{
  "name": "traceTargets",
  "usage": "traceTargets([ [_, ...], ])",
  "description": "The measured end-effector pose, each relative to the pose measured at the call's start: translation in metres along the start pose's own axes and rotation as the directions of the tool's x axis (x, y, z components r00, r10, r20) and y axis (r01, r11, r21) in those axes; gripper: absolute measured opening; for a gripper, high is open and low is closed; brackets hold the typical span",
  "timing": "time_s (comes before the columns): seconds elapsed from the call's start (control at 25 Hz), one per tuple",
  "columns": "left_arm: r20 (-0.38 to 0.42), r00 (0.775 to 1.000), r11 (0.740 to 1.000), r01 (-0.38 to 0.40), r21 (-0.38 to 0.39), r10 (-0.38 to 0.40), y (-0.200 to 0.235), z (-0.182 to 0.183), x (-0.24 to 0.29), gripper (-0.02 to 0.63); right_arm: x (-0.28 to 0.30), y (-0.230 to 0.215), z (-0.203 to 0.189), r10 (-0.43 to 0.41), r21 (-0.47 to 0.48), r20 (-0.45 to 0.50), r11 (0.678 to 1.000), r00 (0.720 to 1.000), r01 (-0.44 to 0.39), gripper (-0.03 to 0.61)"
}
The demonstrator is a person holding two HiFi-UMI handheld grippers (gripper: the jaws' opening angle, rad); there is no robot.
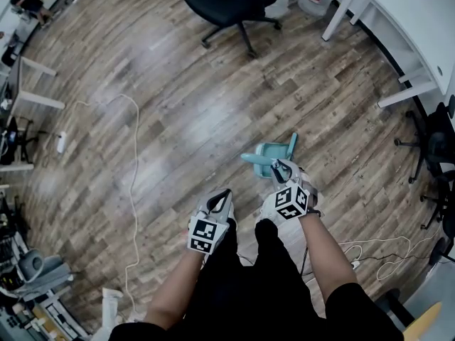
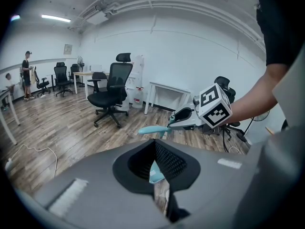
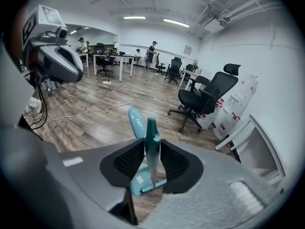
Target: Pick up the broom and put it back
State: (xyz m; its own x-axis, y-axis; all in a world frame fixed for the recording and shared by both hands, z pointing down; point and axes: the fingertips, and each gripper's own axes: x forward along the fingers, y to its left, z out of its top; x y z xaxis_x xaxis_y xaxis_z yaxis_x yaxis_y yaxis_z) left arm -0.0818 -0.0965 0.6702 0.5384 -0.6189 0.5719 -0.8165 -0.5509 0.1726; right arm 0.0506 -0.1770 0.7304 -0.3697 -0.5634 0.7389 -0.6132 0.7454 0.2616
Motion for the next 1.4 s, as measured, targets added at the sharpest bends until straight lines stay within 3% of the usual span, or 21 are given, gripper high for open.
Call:
traceTargets([
  [0.52, 0.021, 1.0, 1.0, -0.002, 0.014, 0.002, 0.005, 0.008, -0.002, 0.017, -0.019, 0.003, 0.005, 0.004, 0.026, 0.016, 1.0, 1.0, -0.005, 0.181],
  [0.92, 0.119, 0.992, 0.996, 0.022, 0.087, -0.033, 0.006, 0.07, -0.005, 0.017, -0.099, -0.015, 0.052, -0.071, 0.087, 0.138, 0.994, 0.988, 0.06, 0.167],
  [1.16, 0.246, 0.966, 0.985, 0.035, 0.167, -0.076, 0.006, 0.145, -0.012, 0.017, -0.152, -0.045, 0.091, -0.188, 0.163, 0.259, 0.975, 0.947, 0.149, 0.076],
  [1.24, 0.28, 0.957, 0.985, 0.034, 0.167, -0.08, 0.007, 0.17, -0.015, 0.017, -0.168, -0.057, 0.102, -0.23, 0.192, 0.297, 0.965, 0.927, 0.178, 0.012],
  [1.4, 0.349, 0.931, 0.98, 0.037, 0.194, -0.105, 0.002, 0.211, -0.02, 0.017, -0.199, -0.076, 0.129, -0.294, 0.276, 0.392, 0.941, 0.872, 0.194, 0.003],
])
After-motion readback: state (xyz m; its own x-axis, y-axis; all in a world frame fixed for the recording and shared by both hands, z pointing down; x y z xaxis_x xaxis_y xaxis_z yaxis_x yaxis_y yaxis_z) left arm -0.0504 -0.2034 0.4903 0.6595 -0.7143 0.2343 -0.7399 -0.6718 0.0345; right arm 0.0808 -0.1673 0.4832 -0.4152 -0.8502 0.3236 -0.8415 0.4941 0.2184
